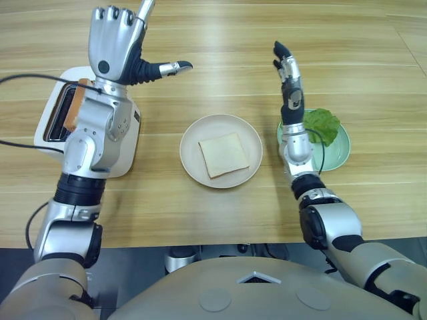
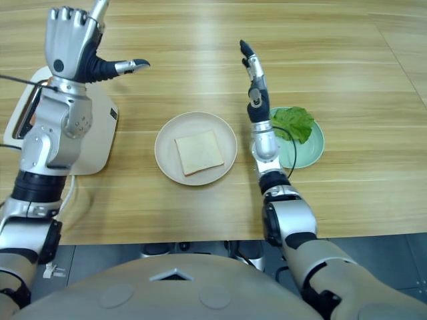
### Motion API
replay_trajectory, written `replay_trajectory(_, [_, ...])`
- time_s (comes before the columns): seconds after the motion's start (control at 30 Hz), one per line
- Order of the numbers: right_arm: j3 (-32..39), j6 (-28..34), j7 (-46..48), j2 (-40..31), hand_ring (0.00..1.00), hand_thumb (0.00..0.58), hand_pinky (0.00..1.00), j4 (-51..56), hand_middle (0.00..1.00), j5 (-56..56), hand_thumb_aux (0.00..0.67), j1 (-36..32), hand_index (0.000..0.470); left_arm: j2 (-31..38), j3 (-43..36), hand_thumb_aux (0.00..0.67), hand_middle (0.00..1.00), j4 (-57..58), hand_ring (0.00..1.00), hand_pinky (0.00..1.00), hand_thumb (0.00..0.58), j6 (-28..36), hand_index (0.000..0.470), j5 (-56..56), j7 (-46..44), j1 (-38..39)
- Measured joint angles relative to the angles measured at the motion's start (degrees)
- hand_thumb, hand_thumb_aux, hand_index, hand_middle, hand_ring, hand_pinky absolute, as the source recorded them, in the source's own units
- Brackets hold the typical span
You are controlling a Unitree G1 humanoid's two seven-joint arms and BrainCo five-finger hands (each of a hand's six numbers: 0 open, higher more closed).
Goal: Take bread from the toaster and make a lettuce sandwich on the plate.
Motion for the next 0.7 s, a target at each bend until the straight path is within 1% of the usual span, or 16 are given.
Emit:
replay_trajectory(0.03, [-0.12,-0.19,-1.97,-3.11,0.0,0.0,0.0,-1.97,0.0,-3.39,0.0,0.57,0.0,-2.26,0.67,0.0,0.35,-0.71,0.35,0.35,0.0,-0.68,0.0,-4.29,-1.45,1.5])
replay_trajectory(0.07, [-0.46,0.09,-5.16,-7.37,0.0,0.0,0.0,-3.5,0.0,-8.04,0.0,0.96,0.0,-4.56,1.19,0.0,0.0,-1.12,0.0,0.0,0.0,-1.81,0.0,-9.96,-3.4,3.47])
replay_trajectory(0.13, [-0.06,1.88,-11.66,-13.14,0.0,0.0,0.0,-3.71,0.0,-14.83,0.0,1.16,0.0,-7.49,2.25,0.0,0.0,-1.13,0.0,0.0,0.0,-2.86,0.0,-16.76,-5.91,5.68])
replay_trajectory(0.17, [0.69,3.8,-15.8,-16.96,0.0,0.0,0.0,-2.93,0.0,-18.81,0.0,1.42,0.0,-9.34,2.63,0.0,0.0,-1.14,0.0,0.0,0.0,-3.62,0.0,-20.05,-6.92,6.77])
replay_trajectory(0.23, [2.78,7.59,-23.51,-22.29,0.0,0.0,0.0,0.31,0.0,-24.46,0.0,1.52,0.0,-11.95,3.45,0.0,0.0,-1.08,0.0,0.0,0.0,-4.62,0.0,-25.48,-8.75,8.11])
replay_trajectory(0.33, [7.31,11.7,-32.02,-26.81,0.0,0.0,0.0,3.88,0.0,-30.95,0.0,2.1,0.0,-15.31,4.17,0.0,0.0,-0.96,0.0,0.0,0.0,-5.77,0.0,-31.45,-11.05,9.43])
replay_trajectory(0.43, [11.68,13.02,-38.54,-28.58,0.0,0.0,0.0,6.18,0.0,-34.61,0.0,2.91,0.0,-17.02,4.75,0.0,0.0,-0.93,0.0,0.0,0.0,-6.83,0.0,-35.7,-13.01,11.57])
replay_trajectory(0.5, [15.89,15.3,-42.2,-29.66,0.0,0.0,0.0,7.57,0.0,-38.02,0.0,2.83,0.0,-17.3,5.83,0.0,0.0,-0.96,0.0,0.0,0.0,-7.36,0.0,-36.88,-13.56,12.13])
replay_trajectory(0.57, [21.03,19.55,-45.37,-30.23,0.0,0.0,0.0,10.02,0.0,-42.2,0.0,2.13,0.0,-17.3,7.48,0.0,0.0,-0.98,0.0,0.0,0.0,-7.62,0.0,-37.71,-13.78,13.25])
replay_trajectory(0.7, [28.58,26.63,-48.41,-30.15,0.0,0.0,0.0,13.92,0.0,-46.85,0.0,0.92,0.0,-17.51,8.59,0.0,0.0,-0.63,0.0,0.0,0.0,-7.94,0.0,-38.09,-14.49,14.13])
